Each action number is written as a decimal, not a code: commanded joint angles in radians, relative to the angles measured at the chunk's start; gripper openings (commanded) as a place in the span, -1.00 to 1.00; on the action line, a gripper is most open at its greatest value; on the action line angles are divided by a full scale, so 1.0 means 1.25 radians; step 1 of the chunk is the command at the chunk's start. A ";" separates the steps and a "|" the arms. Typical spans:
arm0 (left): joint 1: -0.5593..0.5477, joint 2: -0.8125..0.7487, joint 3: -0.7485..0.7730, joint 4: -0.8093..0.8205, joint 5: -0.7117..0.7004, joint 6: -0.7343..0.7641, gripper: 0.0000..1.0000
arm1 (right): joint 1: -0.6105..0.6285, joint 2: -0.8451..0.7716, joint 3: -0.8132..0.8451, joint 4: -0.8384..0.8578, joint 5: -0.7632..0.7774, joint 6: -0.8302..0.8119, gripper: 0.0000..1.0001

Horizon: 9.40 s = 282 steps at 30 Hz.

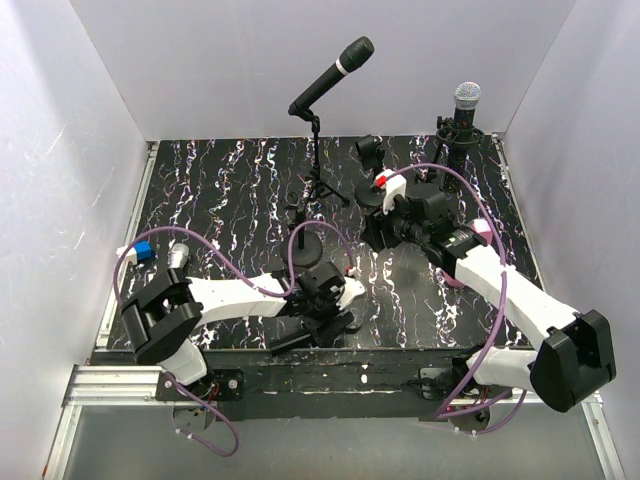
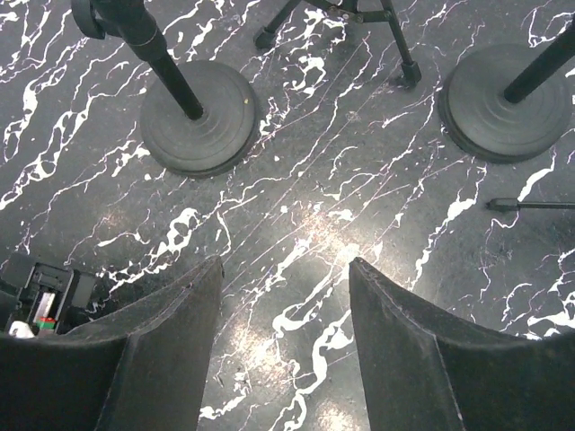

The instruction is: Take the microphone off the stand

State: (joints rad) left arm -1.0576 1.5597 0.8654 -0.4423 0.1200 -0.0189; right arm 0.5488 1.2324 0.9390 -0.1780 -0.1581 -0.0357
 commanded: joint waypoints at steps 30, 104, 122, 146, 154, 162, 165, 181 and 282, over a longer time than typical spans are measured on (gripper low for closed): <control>0.433 -0.358 0.289 -0.148 -0.238 0.091 -1.00 | -0.011 0.023 0.119 -0.087 -0.033 -0.029 0.25; 0.705 0.170 0.417 0.116 0.677 -0.439 0.89 | 0.002 0.049 0.177 -0.167 -0.148 -0.043 0.17; 0.729 0.128 0.381 0.118 0.616 -0.422 -0.24 | 0.000 0.056 0.153 -0.131 -0.150 -0.046 0.17; 1.022 0.280 0.624 0.181 0.575 -0.338 -0.10 | 0.000 0.074 0.161 -0.117 -0.156 -0.045 0.16; 1.026 0.258 0.611 0.153 0.514 -0.303 0.64 | -0.013 0.117 0.261 -0.039 -0.172 0.008 0.24; 1.038 0.187 0.712 0.079 0.509 -0.154 0.79 | -0.035 0.190 0.386 0.055 -0.240 0.081 0.28; 1.035 0.166 0.741 0.080 0.536 -0.122 0.82 | -0.048 0.212 0.406 0.107 -0.240 0.101 0.28; 0.761 0.224 0.980 -0.051 0.528 0.116 0.80 | -0.117 0.382 0.682 0.371 -0.154 0.345 0.40; 0.622 0.349 0.861 0.235 0.427 0.084 0.85 | -0.200 0.417 1.034 0.221 -0.321 0.284 -0.97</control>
State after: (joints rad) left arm -0.2771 2.1231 1.9594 -0.1616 0.7052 0.0860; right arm 0.3031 1.8633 2.2398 0.0246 -0.5758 0.3496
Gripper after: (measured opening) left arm 0.891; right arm 0.532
